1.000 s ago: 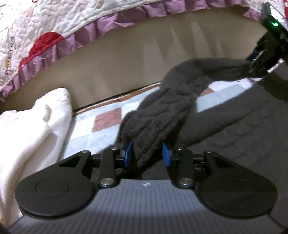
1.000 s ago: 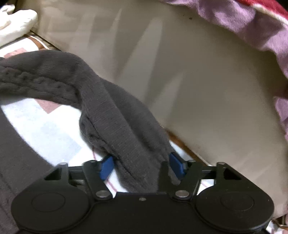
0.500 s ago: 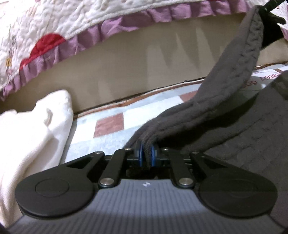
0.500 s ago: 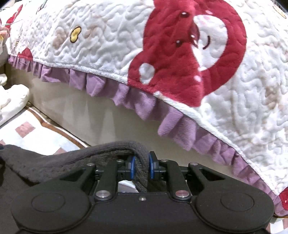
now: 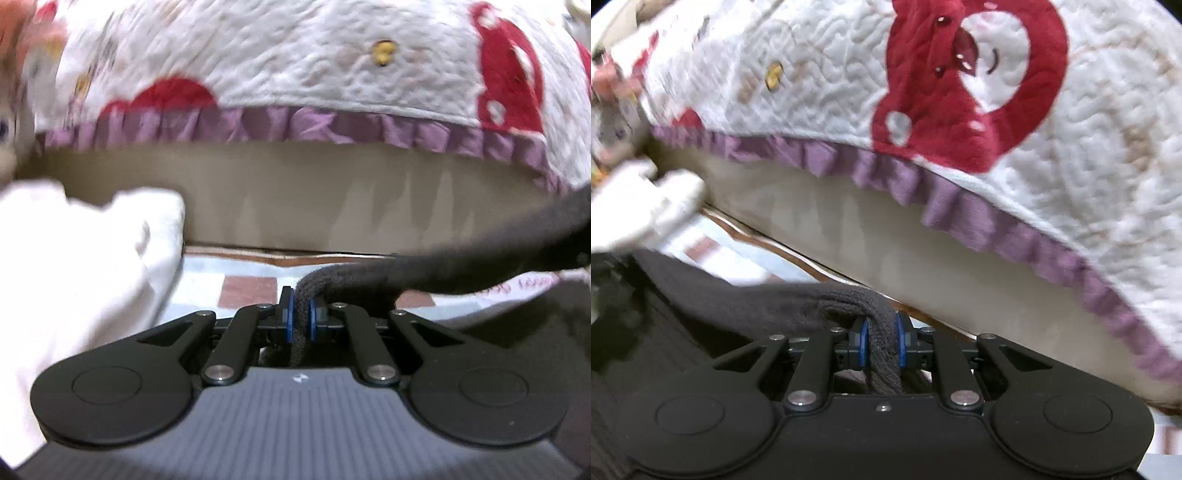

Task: Fold clothes

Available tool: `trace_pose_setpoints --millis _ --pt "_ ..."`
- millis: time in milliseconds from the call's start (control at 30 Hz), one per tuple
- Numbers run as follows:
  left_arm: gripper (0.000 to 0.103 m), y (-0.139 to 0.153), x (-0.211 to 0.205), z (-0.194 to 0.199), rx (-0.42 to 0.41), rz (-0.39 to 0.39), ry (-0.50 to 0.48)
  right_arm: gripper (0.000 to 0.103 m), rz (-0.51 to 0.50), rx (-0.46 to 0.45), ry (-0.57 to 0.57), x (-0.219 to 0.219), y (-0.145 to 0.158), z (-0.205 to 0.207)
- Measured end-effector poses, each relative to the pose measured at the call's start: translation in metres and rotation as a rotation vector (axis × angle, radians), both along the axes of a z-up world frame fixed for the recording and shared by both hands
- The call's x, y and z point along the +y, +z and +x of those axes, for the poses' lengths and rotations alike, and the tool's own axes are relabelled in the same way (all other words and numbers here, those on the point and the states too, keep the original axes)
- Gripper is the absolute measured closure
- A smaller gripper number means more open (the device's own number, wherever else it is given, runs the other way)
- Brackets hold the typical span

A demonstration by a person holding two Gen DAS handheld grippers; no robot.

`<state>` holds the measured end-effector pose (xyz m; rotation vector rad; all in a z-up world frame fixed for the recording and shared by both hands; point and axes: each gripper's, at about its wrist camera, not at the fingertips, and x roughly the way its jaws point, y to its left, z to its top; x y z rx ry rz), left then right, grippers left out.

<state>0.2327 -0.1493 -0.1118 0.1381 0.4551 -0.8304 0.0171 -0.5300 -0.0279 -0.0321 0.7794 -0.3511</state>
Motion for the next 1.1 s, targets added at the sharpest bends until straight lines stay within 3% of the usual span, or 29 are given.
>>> trace_pose_setpoints --millis 167,233,333,433,467,600,633,700,800,867,933,1000,1033,1100 --pt "0.096 0.006 0.013 0.000 0.092 -0.004 -0.050 0.087 0.082 0.033 0.049 0.011 0.007 -0.017" --pt "0.096 0.008 0.024 0.008 0.146 -0.076 -0.045 0.087 0.138 0.033 0.063 0.007 0.008 -0.021" --pt "0.095 0.002 0.023 0.042 0.299 -0.191 0.008 0.087 0.191 0.082 0.052 -0.018 0.003 -0.009" --pt "0.094 -0.016 -0.018 0.078 0.379 -0.099 0.075 0.085 0.229 0.144 -0.053 -0.063 -0.016 0.021" --pt "0.093 -0.022 -0.032 0.087 0.387 -0.059 0.100 0.071 0.224 0.154 -0.113 -0.080 -0.025 0.034" --pt "0.083 -0.042 -0.078 0.095 0.315 0.102 0.220 0.067 -0.024 0.204 -0.291 -0.118 -0.063 0.072" --pt "0.083 -0.045 -0.085 0.094 0.296 0.121 0.235 0.066 -0.031 0.195 -0.307 -0.119 -0.069 0.072" --pt "0.076 -0.038 -0.080 0.080 0.247 0.083 0.208 0.062 -0.020 0.167 -0.330 -0.119 -0.079 0.068" --pt "0.070 -0.035 -0.070 0.068 0.210 0.116 0.209 0.050 0.129 0.136 -0.321 -0.113 -0.095 0.046" --pt "0.070 -0.038 -0.059 0.071 0.242 0.139 0.270 0.049 0.238 0.129 -0.317 -0.112 -0.107 0.032" --pt "0.070 -0.038 -0.037 0.072 0.285 0.081 0.363 0.041 0.361 0.119 -0.327 -0.115 -0.120 0.022" --pt "0.071 -0.029 0.001 0.060 0.268 -0.058 0.533 0.039 0.488 0.094 -0.372 -0.121 -0.135 0.013" --pt "0.071 -0.024 0.016 0.054 0.263 -0.107 0.571 0.039 0.551 0.068 -0.400 -0.124 -0.141 0.010" --pt "0.070 -0.014 0.035 0.044 0.300 -0.106 0.520 0.039 0.676 0.003 -0.444 -0.126 -0.154 0.005"
